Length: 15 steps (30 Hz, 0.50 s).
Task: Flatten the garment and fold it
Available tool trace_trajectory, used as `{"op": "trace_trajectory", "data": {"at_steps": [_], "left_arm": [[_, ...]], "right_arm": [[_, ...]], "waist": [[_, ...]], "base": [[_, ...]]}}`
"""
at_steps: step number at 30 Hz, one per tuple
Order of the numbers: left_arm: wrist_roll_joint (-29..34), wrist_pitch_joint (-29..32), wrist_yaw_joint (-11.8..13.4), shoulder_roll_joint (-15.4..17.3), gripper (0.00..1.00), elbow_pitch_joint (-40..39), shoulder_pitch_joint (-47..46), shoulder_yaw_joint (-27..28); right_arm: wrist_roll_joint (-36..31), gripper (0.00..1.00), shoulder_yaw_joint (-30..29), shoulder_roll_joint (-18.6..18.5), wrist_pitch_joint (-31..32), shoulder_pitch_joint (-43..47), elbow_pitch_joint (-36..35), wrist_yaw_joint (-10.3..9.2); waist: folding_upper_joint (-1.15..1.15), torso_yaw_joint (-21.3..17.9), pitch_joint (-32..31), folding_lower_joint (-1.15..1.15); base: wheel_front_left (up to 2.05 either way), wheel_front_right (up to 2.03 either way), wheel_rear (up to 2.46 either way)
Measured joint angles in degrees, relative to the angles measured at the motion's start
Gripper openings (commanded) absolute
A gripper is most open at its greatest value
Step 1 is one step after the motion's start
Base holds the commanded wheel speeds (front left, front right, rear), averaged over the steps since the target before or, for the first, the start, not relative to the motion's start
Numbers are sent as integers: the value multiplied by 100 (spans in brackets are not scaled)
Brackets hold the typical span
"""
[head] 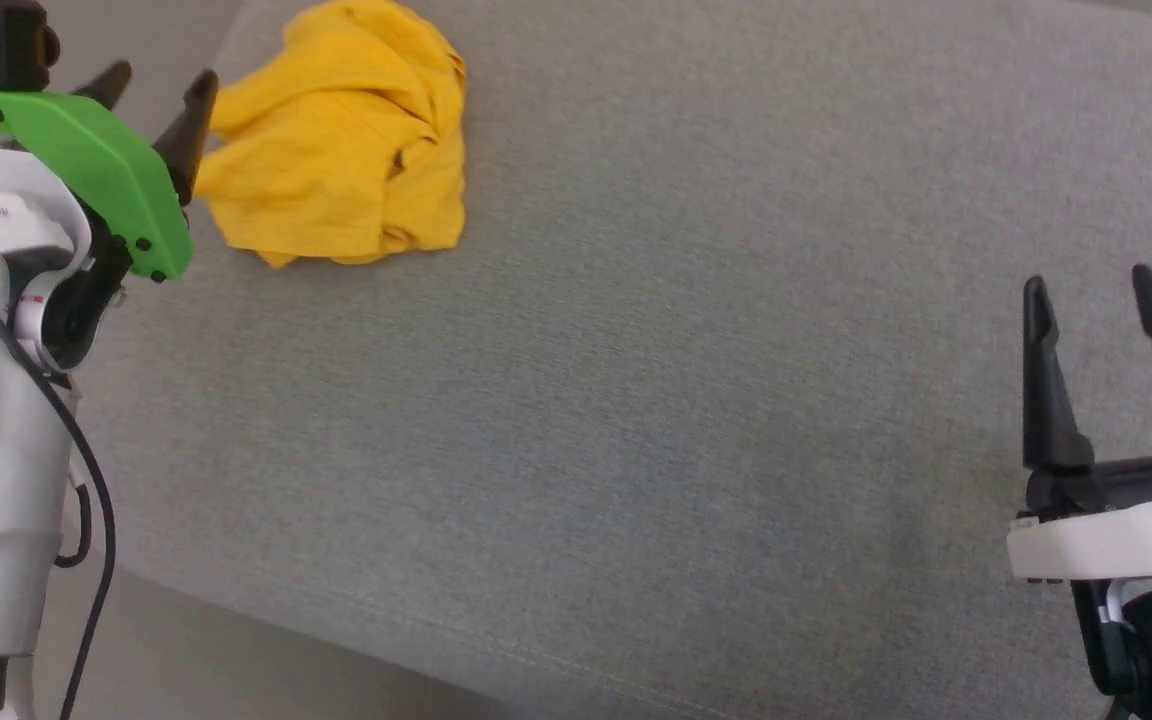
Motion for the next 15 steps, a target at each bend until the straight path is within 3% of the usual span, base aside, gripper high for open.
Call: {"op": "trace_trajectory", "data": {"at_steps": [8,15], "left_arm": [[-572,906,0,70,100,376,-129,-197],[-700,1025,38,154,100,678,-228,-198]], "right_arm": [[-159,100,53,0,318,-40,-598,0],[-177,100,35,0,376,-101,-772,0]], "waist": [[0,-259,560,0],[0,-482,1015,0]], "base": [[0,0,0],[0,0,0]]}}
